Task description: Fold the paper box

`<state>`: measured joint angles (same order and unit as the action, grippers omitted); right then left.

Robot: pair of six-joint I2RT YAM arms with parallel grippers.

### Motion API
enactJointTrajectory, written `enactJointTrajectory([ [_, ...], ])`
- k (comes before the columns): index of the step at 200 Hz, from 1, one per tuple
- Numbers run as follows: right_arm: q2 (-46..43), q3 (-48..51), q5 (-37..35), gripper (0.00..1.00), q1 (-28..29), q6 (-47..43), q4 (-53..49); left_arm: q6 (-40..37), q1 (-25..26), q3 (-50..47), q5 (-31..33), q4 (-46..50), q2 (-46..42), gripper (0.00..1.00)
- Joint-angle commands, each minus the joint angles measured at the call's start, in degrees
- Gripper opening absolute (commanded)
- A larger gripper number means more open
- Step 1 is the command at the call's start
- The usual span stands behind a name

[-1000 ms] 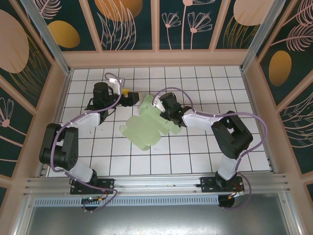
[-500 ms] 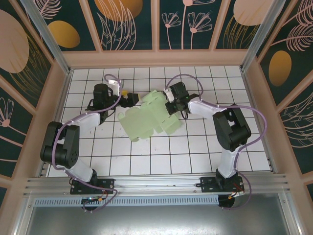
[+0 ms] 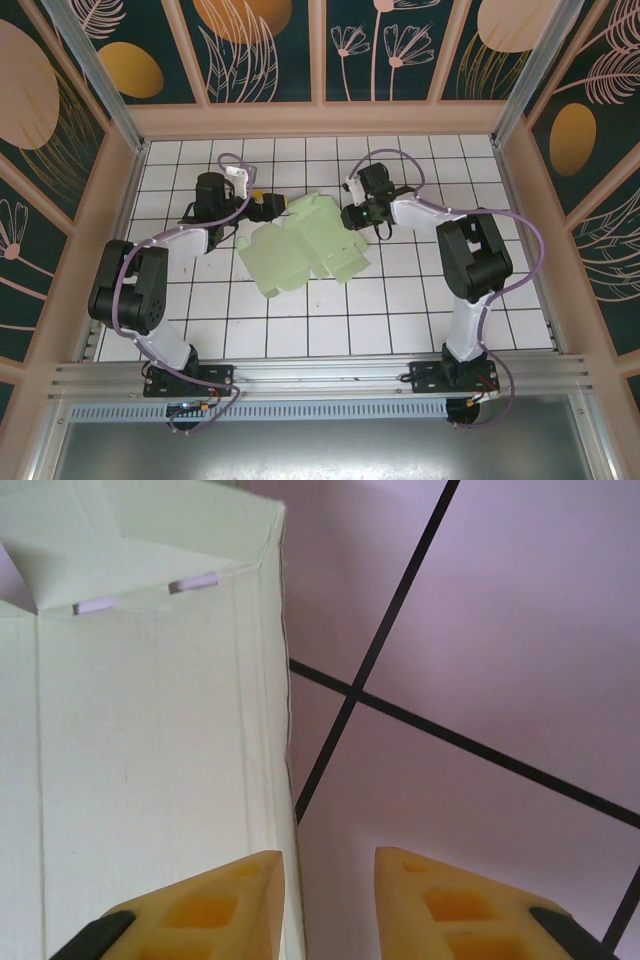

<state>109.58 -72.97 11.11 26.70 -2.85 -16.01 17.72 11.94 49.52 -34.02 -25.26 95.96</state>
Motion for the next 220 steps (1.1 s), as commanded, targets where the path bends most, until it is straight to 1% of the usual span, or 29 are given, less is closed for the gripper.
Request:
enactJointTrajectory([
  [1,1.6,-1.8,2.2,0.30,-0.3,-1.2,-0.3,-0.2,-0.2,1.6,-1.5,0.5,0.9,0.97],
  [33,3.2,-2.9,3.7,0.34,-1.3,-1.3,-0.9,-0.4,-0.2,1.9,-1.9,0.6,1.5,0.97],
  [58,3.9,-3.3,5.6,0.34,-1.4,-1.1,-0.8,-0.5,-0.2,1.8,-1.9,0.6,1.7,0.98],
  [112,5.1,-3.7,6.6,0.27,-1.4,-1.8,-1.4,-0.8,-0.2,1.9,-1.9,0.9,1.9,0.98],
  [159,5.4,-3.7,8.1,0.27,-1.4,-3.2,-2.4,-0.5,-0.2,2.0,-2.2,0.3,1.9,0.98],
  [193,5.7,-3.6,7.9,0.27,-1.4,-3.7,-3.0,-0.5,-0.2,2.0,-2.0,0.3,1.9,0.98],
  [220,5.5,-3.5,7.7,0.24,-1.3,-3.7,-3.1,-0.5,-0.2,2.1,-2.0,0.4,1.9,0.98],
])
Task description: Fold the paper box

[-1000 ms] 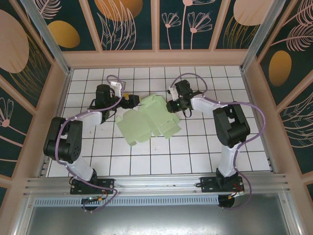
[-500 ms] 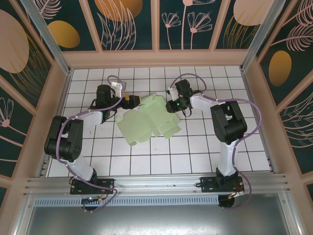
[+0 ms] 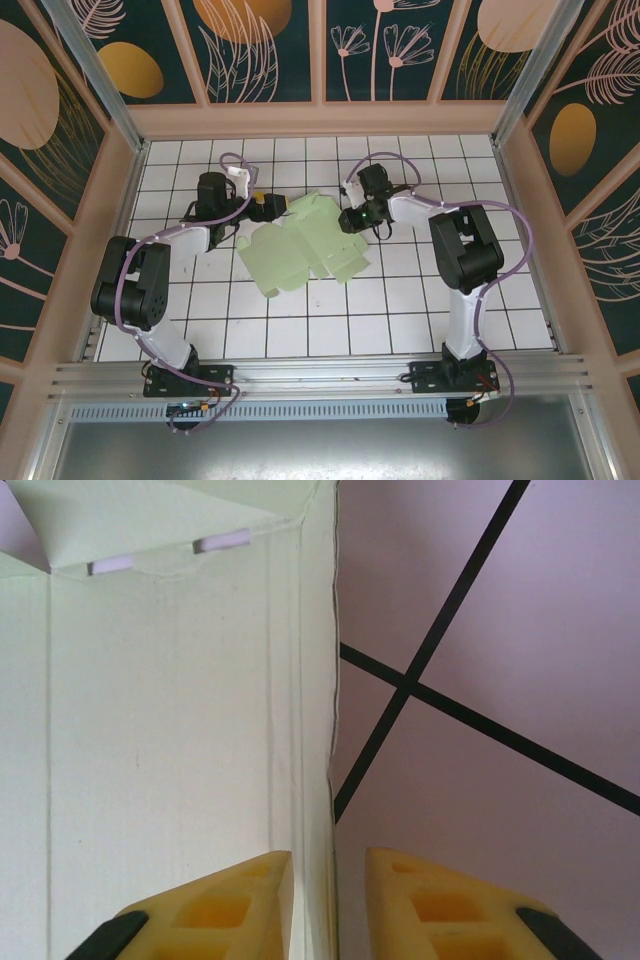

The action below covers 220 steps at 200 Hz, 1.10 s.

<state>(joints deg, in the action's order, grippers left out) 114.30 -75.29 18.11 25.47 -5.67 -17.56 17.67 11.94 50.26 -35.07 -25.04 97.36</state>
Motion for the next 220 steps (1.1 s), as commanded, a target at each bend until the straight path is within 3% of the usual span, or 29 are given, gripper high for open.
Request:
enactJointTrajectory([
  [1,0.8,-1.2,0.7,0.24,-0.1,-0.9,-1.6,-0.4,-0.2,1.3,-0.9,0.1,0.5,0.98],
  [30,0.2,-0.7,0.9,0.20,0.0,-1.7,-1.3,-0.3,-0.2,1.6,-0.9,-0.1,2.0,0.98],
  [68,-0.6,-0.3,-0.3,0.00,0.1,-2.1,-1.1,0.2,-0.2,1.7,-1.2,-0.6,2.3,0.98],
  [110,-4.2,1.8,-6.2,0.00,1.1,-4.9,2.8,1.7,-0.2,1.4,0.9,-2.6,2.0,0.99],
  [141,-10.2,9.3,-12.2,0.00,3.6,-11.4,13.2,4.6,-0.3,1.1,5.7,-6.5,1.2,0.99],
  [186,-13.4,10.2,-26.3,0.00,7.8,-21.7,13.1,5.0,-0.3,4.8,11.8,-2.4,1.2,0.99],
  [220,-17.2,19.2,-35.4,0.00,9.8,-30.1,22.2,1.9,-0.3,-2.3,15.5,-7.6,-6.5,0.99],
])
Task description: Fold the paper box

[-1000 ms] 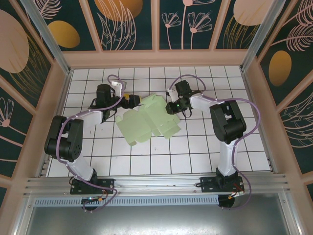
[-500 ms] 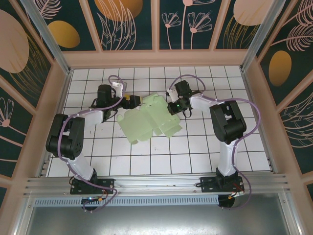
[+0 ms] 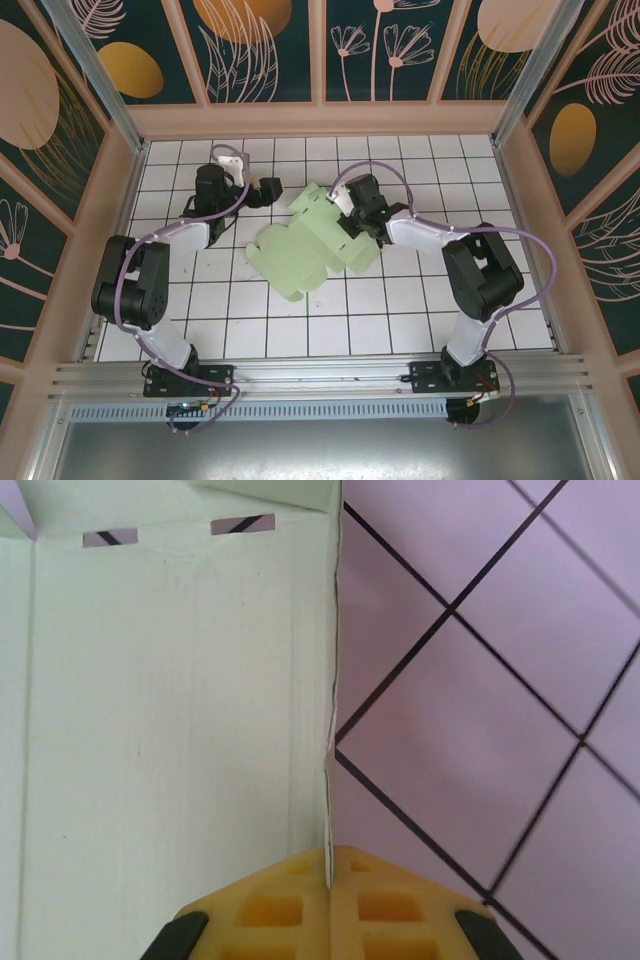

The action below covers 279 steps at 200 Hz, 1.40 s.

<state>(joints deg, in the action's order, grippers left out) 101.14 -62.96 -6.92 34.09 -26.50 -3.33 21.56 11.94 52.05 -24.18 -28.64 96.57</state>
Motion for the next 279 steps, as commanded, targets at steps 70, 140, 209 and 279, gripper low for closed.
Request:
enactJointTrajectory([
  [70,-3.5,12.8,-31.3,0.00,7.0,-26.3,26.1,1.1,-0.6,-6.2,10.0,-6.8,-5.1,0.99],
  [140,0.7,17.0,-36.7,0.00,10.0,-43.1,48.1,-3.0,-0.6,-5.3,8.7,-12.6,-1.5,0.99],
  [209,8.7,19.7,-36.5,0.00,10.1,-63.2,76.1,-6.6,-0.5,-3.9,3.9,-14.3,4.5,0.99],
  [279,13.2,19.7,-33.6,0.00,11.6,-62.2,77.9,-14.9,0.2,-5.9,3.9,-10.5,4.6,0.90],
])
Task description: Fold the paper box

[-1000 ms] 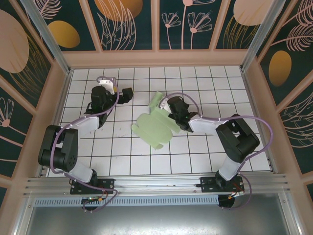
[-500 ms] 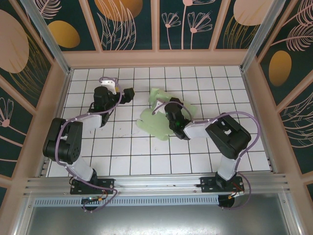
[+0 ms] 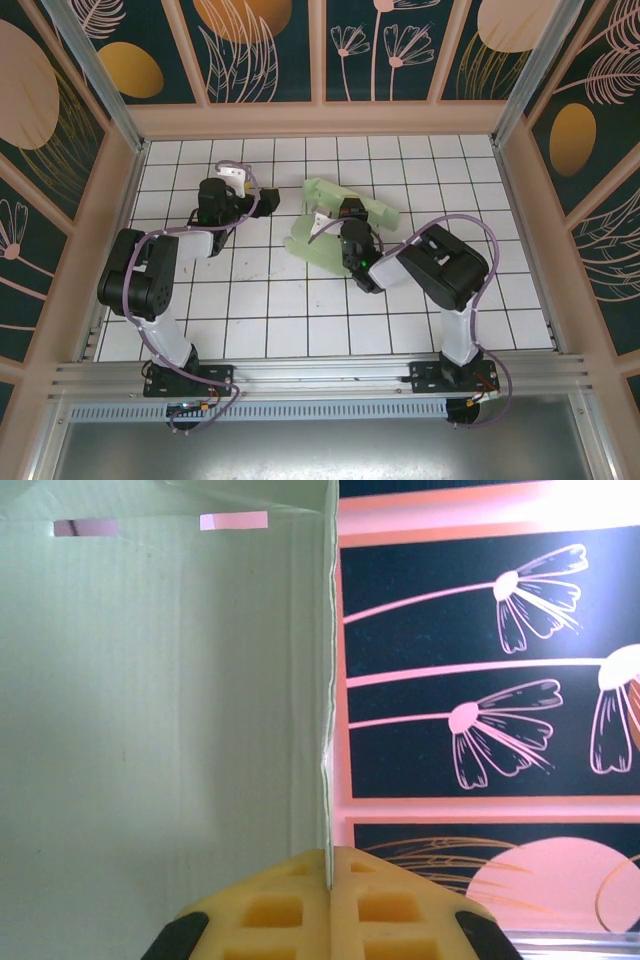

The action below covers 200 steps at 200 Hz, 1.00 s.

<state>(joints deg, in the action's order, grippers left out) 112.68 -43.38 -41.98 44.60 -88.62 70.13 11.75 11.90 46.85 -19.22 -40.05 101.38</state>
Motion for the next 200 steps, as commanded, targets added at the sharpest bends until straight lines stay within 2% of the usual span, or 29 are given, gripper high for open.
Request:
enactJointTrajectory([
  [1,1.8,0.2,1.4,0.00,1.1,-0.1,4.4,-5.3,0.2,-0.7,-1.1,1.1,-0.2,0.90],
  [22,2.8,0.4,1.9,0.00,1.1,0.1,4.0,-6.7,0.8,0.6,-1.3,3.7,0.5,0.86],
  [76,4.9,0.7,1.9,0.00,0.8,1.0,4.1,-6.4,1.9,2.1,-2.5,4.1,3.0,0.84],
  [110,5.6,0.7,1.9,0.00,0.6,1.9,3.3,-6.6,2.9,3.5,-3.9,4.3,5.0,0.80],
  [200,3.9,0.2,1.4,0.00,0.7,1.6,3.6,-9.8,5.4,8.5,-12.2,8.5,10.4,0.71],
])
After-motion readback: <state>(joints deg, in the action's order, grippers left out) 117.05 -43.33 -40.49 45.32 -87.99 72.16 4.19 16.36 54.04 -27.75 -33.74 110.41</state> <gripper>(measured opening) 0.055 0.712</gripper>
